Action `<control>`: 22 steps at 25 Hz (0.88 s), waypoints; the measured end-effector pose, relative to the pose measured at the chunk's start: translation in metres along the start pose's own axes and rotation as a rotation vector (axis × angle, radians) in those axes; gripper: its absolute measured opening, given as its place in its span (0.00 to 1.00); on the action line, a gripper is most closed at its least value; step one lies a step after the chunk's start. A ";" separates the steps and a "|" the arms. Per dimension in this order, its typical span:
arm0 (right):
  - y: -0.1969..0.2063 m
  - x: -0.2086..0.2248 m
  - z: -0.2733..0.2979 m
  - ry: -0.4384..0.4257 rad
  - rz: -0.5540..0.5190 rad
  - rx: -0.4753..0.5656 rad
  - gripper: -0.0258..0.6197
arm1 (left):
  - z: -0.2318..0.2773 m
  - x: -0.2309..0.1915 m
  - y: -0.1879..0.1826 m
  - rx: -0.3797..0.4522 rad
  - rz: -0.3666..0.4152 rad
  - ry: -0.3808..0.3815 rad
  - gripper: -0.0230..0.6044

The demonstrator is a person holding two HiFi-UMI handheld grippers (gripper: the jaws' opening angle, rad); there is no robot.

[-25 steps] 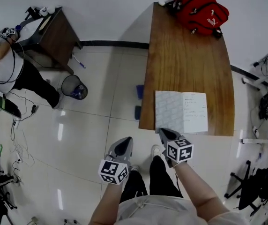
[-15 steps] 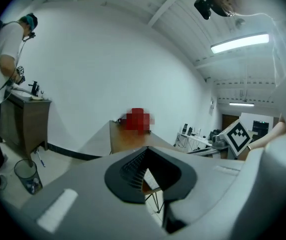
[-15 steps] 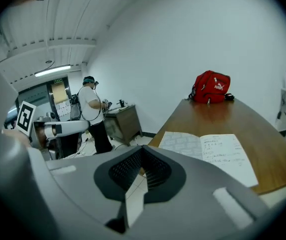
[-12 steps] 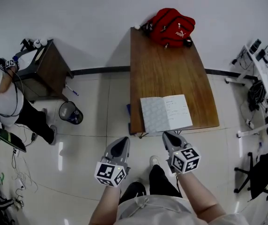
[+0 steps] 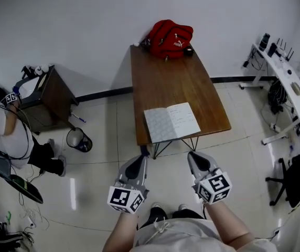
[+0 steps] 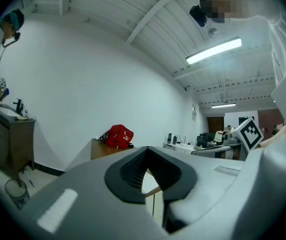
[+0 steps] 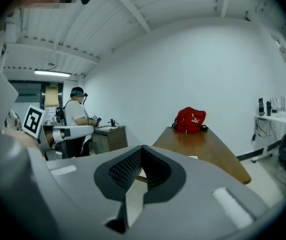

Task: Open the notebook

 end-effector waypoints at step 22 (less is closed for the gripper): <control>0.009 0.046 -0.149 -0.065 -0.096 0.061 0.05 | -0.021 0.181 0.005 0.026 0.106 -0.083 0.04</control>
Point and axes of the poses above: the fingertips, and each gripper's own axes: z forward along the fingers, x to its right, y out of its underside, the point moved 7 cm from there along -z, backward along the fingers, and after that the axes turned 4 degrees about z, right-handed, at the moved point
